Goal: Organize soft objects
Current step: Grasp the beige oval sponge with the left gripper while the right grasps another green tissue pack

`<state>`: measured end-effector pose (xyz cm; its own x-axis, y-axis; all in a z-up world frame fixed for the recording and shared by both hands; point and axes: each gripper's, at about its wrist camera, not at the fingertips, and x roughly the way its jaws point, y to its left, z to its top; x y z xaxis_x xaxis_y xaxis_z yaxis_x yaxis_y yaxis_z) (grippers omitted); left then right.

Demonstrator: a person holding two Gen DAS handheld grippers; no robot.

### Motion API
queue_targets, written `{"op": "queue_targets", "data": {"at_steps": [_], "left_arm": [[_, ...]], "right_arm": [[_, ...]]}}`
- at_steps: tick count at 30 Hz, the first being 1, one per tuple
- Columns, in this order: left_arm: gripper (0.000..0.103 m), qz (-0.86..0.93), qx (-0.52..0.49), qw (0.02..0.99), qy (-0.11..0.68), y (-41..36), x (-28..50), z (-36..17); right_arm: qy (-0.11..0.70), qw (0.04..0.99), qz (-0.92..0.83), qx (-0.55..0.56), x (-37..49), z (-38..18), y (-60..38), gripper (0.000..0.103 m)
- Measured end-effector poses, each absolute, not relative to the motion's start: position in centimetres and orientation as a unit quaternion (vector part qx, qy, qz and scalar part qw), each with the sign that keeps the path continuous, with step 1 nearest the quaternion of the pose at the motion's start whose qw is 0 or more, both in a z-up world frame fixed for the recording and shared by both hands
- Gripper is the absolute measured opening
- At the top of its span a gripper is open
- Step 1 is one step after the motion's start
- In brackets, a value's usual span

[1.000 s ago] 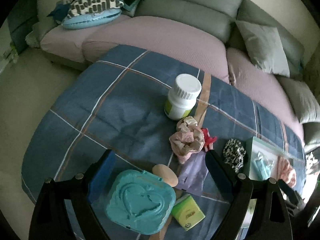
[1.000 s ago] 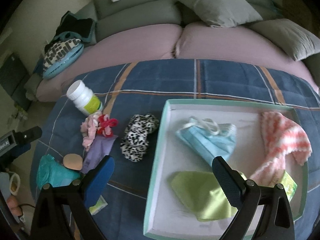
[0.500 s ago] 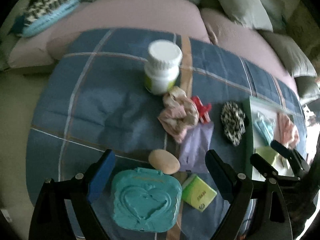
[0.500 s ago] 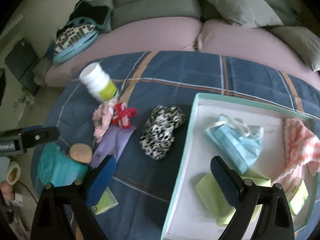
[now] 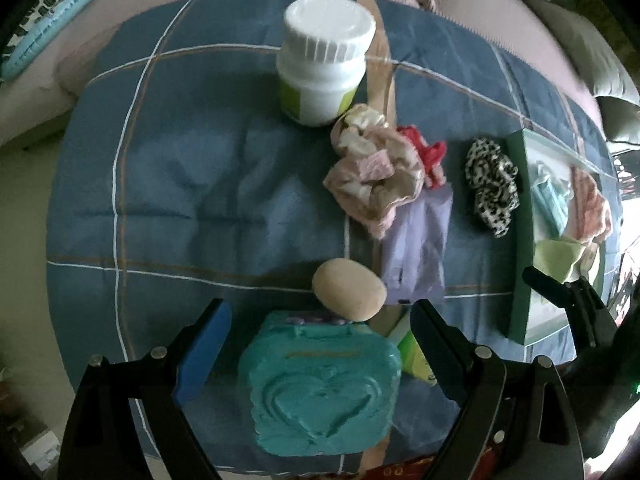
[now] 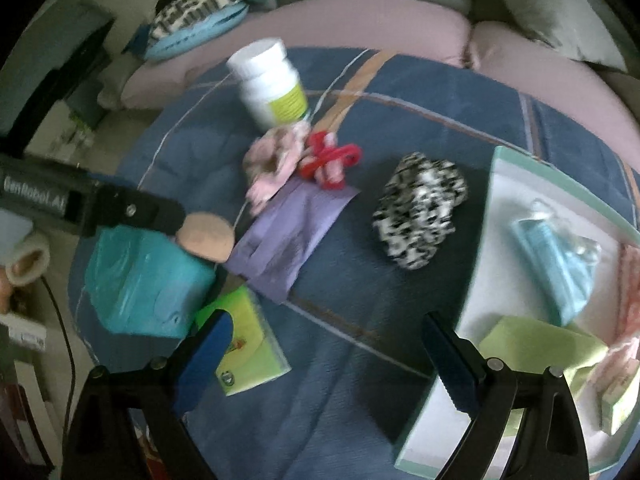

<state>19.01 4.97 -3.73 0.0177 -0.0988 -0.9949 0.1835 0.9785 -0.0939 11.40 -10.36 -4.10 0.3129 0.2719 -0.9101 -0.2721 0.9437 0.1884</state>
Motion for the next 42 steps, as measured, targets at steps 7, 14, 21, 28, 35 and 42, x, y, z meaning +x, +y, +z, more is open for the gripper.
{"op": "queue_targets", "data": {"at_steps": [7, 14, 21, 28, 35, 42], "left_arm": [[0.091, -0.099, 0.013, 0.714, 0.693, 5.6, 19.4, -3.7], [0.091, -0.104, 0.023, 0.708, 0.699, 4.9, 20.3, -4.5], [0.091, -0.107, 0.05, 0.698, 0.707, 3.3, 20.4, -5.5], [0.091, -0.111, 0.069, 0.692, 0.71, 1.2, 21.1, -5.9], [0.091, -0.11, 0.091, 0.682, 0.717, 0.4, 21.1, -6.3], [0.079, -0.109, 0.11, 0.675, 0.722, -1.0, 21.1, -7.2]], "right_arm": [[0.579, 0.79, 0.2, -0.028, 10.8, -5.7, -7.3, 0.096], [0.591, 0.776, 0.215, -0.047, 10.1, -7.1, -5.1, 0.095], [0.595, 0.777, 0.202, -0.044, 10.5, -7.7, -5.0, 0.088], [0.599, 0.777, 0.191, -0.039, 10.9, -7.8, -6.2, 0.085], [0.601, 0.78, 0.172, -0.028, 11.6, -8.0, -8.1, 0.082], [0.605, 0.778, 0.167, -0.02, 12.5, -8.1, -9.6, 0.069]]}}
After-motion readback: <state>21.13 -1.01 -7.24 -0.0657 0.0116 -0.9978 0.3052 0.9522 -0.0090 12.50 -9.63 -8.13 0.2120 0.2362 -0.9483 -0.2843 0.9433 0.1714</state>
